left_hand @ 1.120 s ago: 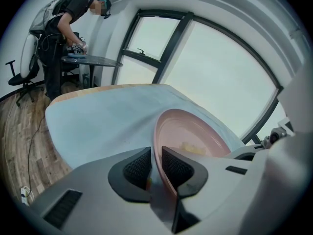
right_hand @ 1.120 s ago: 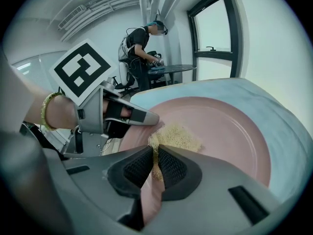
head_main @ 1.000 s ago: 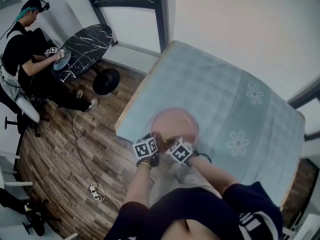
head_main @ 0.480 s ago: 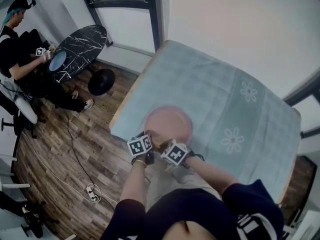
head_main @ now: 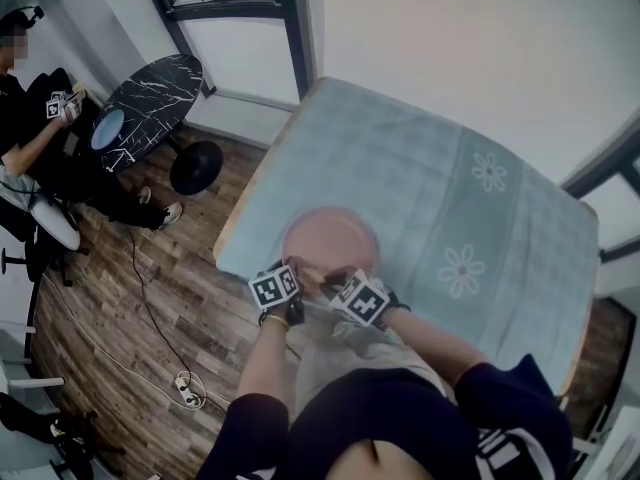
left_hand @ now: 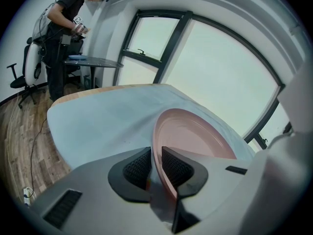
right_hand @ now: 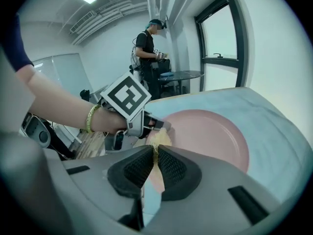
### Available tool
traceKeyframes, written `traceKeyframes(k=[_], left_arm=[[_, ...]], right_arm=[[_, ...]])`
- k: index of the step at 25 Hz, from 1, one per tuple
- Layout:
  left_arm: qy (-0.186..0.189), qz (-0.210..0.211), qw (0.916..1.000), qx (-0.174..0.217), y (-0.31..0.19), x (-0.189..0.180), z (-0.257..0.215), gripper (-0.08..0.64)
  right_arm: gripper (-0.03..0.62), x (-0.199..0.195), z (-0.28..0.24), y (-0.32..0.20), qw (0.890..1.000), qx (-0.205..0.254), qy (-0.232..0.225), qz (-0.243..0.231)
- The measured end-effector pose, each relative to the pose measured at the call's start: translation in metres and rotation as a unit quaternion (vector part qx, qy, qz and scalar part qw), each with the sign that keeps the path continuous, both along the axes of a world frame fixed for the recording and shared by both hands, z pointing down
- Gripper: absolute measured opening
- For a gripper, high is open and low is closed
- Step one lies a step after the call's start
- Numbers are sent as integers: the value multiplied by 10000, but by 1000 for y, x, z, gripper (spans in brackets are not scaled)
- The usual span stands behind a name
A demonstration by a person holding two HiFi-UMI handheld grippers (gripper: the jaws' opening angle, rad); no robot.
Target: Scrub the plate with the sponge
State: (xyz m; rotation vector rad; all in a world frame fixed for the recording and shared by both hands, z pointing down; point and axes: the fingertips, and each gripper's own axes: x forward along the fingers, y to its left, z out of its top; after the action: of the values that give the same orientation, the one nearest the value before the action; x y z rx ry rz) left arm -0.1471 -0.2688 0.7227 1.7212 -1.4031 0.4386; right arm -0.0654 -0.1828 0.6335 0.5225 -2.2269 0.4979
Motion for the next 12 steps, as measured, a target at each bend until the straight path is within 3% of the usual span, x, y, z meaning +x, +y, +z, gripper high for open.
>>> traceKeyframes(k=[7,12], left_arm=[[-22,-11,10000,-14,0,2,-1,77],[-3,-21,10000,-21,1,0,-2,77]], right_arm=[[37,50,-28,-55,9911,536,-435,1137],[37,80,-26,-87,9811,799,-320,1733]])
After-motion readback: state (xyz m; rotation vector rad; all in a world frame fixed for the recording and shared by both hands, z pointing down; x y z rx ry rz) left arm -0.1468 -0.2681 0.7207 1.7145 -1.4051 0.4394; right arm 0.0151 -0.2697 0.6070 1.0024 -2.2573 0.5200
